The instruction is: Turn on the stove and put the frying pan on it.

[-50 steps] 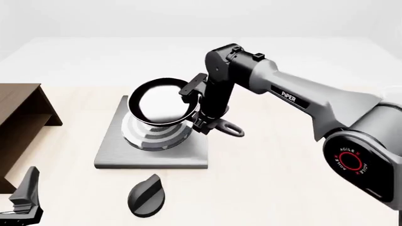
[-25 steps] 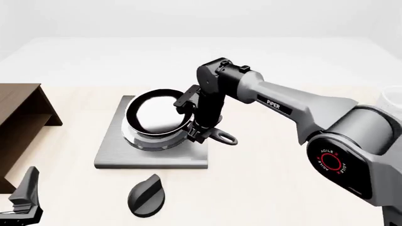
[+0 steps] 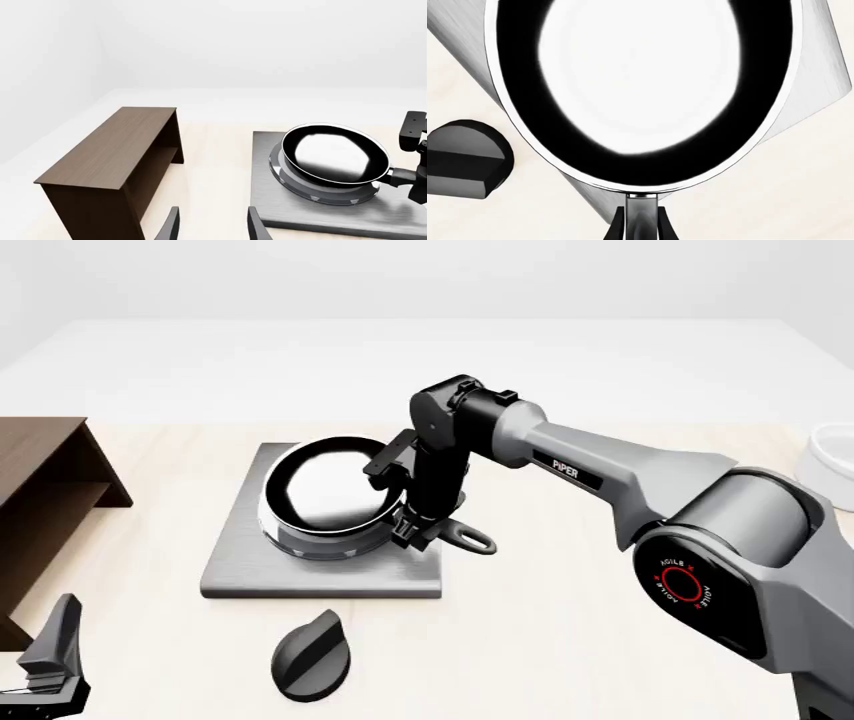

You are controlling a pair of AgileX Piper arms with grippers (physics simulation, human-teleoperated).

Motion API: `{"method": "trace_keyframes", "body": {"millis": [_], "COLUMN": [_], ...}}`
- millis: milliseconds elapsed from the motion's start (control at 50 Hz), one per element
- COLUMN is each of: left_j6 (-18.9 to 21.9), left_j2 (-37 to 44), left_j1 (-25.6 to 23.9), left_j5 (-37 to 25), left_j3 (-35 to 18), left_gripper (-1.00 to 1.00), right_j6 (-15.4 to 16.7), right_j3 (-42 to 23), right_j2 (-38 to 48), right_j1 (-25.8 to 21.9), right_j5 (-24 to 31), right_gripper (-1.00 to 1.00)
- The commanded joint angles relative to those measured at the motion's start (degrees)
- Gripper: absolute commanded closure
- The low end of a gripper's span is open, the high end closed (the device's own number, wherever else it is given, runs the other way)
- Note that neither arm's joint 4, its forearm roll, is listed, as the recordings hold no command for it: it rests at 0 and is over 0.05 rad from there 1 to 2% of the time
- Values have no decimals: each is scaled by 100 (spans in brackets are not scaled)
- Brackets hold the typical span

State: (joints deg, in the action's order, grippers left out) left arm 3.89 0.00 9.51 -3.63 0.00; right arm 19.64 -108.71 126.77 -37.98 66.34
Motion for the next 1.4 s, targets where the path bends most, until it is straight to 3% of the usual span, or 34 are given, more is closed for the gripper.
{"method": "trace_keyframes", "body": {"millis": [20,140,160,500,840,940,960,1060,1100,1280,1400], "left_j6": [0,-9,-10,-18,23,23,23,29,37,71,83], "left_j2": [0,0,0,0,0,0,0,0,0,0,0], "left_j1": [3,0,1,19,18,21,20,16,16,16,19], "left_j5": [9,8,8,0,15,17,20,26,29,39,47], "left_j3": [0,0,0,0,0,0,0,0,0,0,0], "left_gripper": [-100,-100,-100,-100,-100,-100,-100,-100,-100,-100,-100], "right_j6": [-85,-126,-149,-155,-3,58,345,515,282,108,-483], "right_j3": [-60,-81,-91,-113,876,1399,1724,2508,2712,3979,4428], "right_j2": [37,71,62,-543,-1750,-2337,-2661,-3221,-3423,-4118,-4638], "right_j1": [14,32,19,-20,-99,-91,48,196,65,142,52], "right_j5": [-64,-82,-72,262,161,-230,-546,-1166,-1379,-2502,-3239], "right_gripper": [100,100,-100,-100,-100,-100,-100,-100,-100,-100,-100]}}
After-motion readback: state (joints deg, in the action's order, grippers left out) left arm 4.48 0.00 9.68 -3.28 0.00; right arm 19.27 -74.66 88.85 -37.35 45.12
